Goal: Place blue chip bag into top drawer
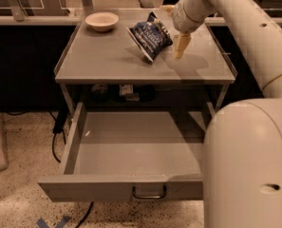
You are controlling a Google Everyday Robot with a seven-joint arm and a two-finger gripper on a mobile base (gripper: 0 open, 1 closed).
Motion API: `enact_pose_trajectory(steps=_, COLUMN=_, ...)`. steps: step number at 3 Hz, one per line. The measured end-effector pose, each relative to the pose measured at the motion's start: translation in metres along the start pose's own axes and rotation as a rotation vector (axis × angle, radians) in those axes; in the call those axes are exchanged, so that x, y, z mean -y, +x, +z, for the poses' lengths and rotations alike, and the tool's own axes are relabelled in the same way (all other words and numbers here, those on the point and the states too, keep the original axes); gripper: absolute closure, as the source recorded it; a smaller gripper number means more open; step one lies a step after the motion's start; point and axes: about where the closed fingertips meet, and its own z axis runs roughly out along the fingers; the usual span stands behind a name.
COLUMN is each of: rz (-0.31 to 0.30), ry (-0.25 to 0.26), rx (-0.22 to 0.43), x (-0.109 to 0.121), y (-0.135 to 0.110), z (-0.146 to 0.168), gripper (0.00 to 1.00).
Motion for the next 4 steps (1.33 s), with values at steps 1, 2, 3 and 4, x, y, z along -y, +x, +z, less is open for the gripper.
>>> enact_pose_trajectory(steps=1, rz=-0.026, ry=-0.008, rx=0.023, x=0.010, y=-0.006, z=0.011, gripper=0.00)
enact_pose_trajectory(steps=2, rz=-0.045, ry=-0.046, rx=0.104, x=0.008, y=-0.022, z=0.032, gripper=0.00)
enact_pose_trajectory(steps=3, rz=-0.061, ry=-0.060, rx=0.153, x=0.008, y=-0.034, z=0.045, gripper=0.00)
enact_pose_trajectory(steps=4, rz=-0.080, ry=-0.074, rx=0.183, x=0.009, y=-0.043, z=0.054, gripper=0.00)
